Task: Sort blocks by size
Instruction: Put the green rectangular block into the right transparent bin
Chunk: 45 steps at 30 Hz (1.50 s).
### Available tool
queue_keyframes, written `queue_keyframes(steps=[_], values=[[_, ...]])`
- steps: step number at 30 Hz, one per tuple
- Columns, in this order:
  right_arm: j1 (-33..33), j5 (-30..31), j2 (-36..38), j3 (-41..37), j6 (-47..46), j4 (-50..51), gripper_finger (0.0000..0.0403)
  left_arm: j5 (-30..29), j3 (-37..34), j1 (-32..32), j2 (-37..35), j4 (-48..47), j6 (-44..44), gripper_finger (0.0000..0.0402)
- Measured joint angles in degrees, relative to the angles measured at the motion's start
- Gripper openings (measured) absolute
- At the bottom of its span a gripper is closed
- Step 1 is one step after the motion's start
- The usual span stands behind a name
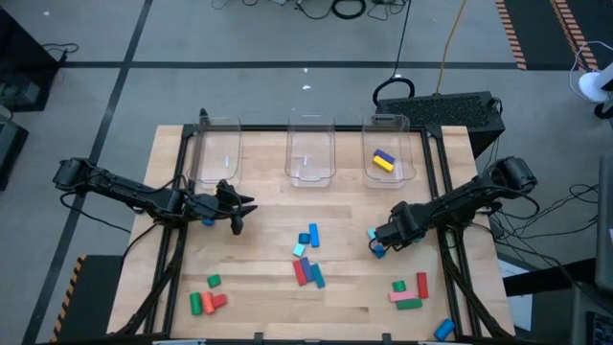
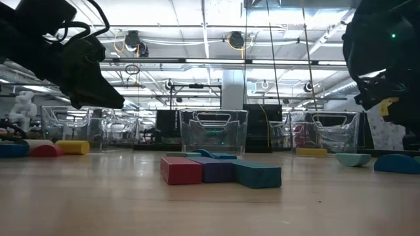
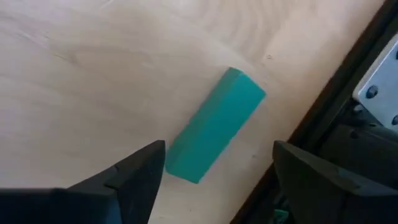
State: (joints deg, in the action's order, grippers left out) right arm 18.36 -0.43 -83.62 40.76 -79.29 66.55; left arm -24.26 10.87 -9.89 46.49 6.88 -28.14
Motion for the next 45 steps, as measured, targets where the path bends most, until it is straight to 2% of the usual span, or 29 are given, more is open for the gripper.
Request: queue_keyframes(steps=[6, 14, 20, 26, 34, 39, 45], values=[[1.85, -1.62, 0.07, -2.66, -3.73, -8.43, 0.0288, -0.01, 0.0, 0.0, -0.01, 0.01, 0.65, 0.0136], [3.96, -2.12, 0.33, -4.05, -9.24, -11.14, 0.0288, -0.01, 0.0, 0.0, 0.01, 0.02, 1.53, 0.0136], [4.03, -1.57, 0.15, -0.83, 0.02, -15.8, 0.0279, -0.01, 0.0, 0.0, 0.01, 0.08, 1.56, 0.0136], [4.27, 3.64, 0.08, 6.2, 2.68, -10.35, 0.0277, -0.01, 0.0, 0.0, 0.01, 0.25, 1.53, 0.0136], [4.2, 6.31, 0.05, 6.55, -1.48, -9.93, 0.0277, -0.01, 0.0, 0.0, 0.01, 0.17, 1.49, 0.0136], [4.51, 6.38, 0.05, 3.9, -9.26, -10.25, 0.0277, 0.07, 0.0, 0.0, 0.01, 0.1, 1.47, 0.0136], [6.64, 8.28, -0.04, 0.13, -16.4, -20.15, 0.0277, 0.27, 0.0, 0.0, 0.01, 0.0, 1.47, 0.0136]])
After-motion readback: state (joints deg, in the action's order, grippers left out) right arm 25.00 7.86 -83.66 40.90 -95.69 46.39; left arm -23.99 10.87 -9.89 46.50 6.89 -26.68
